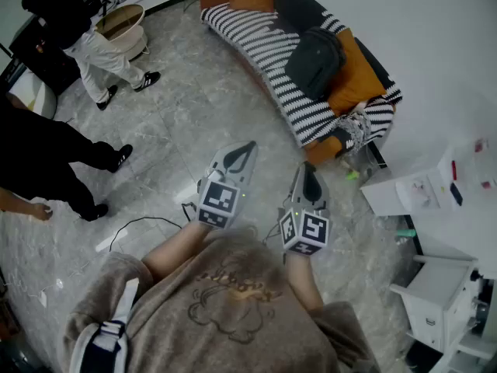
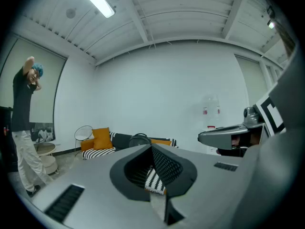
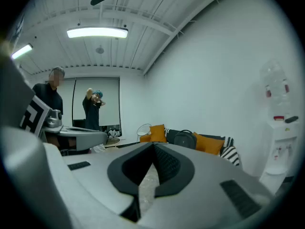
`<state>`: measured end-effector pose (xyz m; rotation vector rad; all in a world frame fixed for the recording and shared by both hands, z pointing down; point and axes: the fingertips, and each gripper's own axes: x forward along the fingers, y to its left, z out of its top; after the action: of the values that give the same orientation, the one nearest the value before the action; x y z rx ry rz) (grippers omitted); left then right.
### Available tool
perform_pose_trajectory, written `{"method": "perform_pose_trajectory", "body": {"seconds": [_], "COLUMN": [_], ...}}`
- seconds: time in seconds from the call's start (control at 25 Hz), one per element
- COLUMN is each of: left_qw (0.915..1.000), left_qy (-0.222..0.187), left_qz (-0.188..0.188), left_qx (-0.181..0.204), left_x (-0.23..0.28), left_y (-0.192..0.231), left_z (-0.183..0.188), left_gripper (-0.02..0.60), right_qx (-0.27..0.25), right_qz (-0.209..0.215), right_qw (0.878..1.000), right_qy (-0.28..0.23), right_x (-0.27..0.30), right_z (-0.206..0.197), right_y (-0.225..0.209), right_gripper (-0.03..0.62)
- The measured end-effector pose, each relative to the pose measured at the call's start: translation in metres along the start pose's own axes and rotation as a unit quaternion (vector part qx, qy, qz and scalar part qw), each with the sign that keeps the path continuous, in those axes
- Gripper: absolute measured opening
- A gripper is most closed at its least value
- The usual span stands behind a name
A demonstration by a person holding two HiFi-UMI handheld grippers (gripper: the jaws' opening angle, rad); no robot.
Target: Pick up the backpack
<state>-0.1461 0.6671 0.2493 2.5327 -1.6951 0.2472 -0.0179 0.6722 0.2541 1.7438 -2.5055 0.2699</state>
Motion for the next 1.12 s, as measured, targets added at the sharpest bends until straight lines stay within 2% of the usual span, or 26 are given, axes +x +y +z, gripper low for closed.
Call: {"method": "perform_pose_trajectory", "body": {"seconds": [0.2, 0.52, 0.84, 1.12], "left_qw": [0.9999, 0.9996, 0.9998, 1.0000], "left_qy": [0.010, 0.018, 0.011, 0.005], "left_qz": [0.007, 0.018, 0.011, 0.003], "left_qx": [-0.001, -0.008, -0.010, -0.004], "left_x": [0.005, 0.016, 0.038, 0.091], "left_y": [-0.009, -0.027, -0.036, -0.030], "left_z": [-0.003, -0.016, -0.015, -0.009], "left_gripper": [0.002, 0.002, 0.002, 0.002], "right_qx": [0.019, 0.011, 0.011, 0.013], "right_qz": [0.013, 0.042, 0.042, 0.028], "right_qw": [1.000, 0.999, 0.999, 0.999], "right_qy": [0.006, 0.014, 0.013, 0.015], "right_x": [-0.003, -0.007, 0.009, 0.047], "right_z": [-0.003, -0.013, -0.017, -0.016], "right_y": [-0.013, -0.030, -0.047, -0.079], "right_gripper": [0.006, 0.006, 0.006, 0.006]}}
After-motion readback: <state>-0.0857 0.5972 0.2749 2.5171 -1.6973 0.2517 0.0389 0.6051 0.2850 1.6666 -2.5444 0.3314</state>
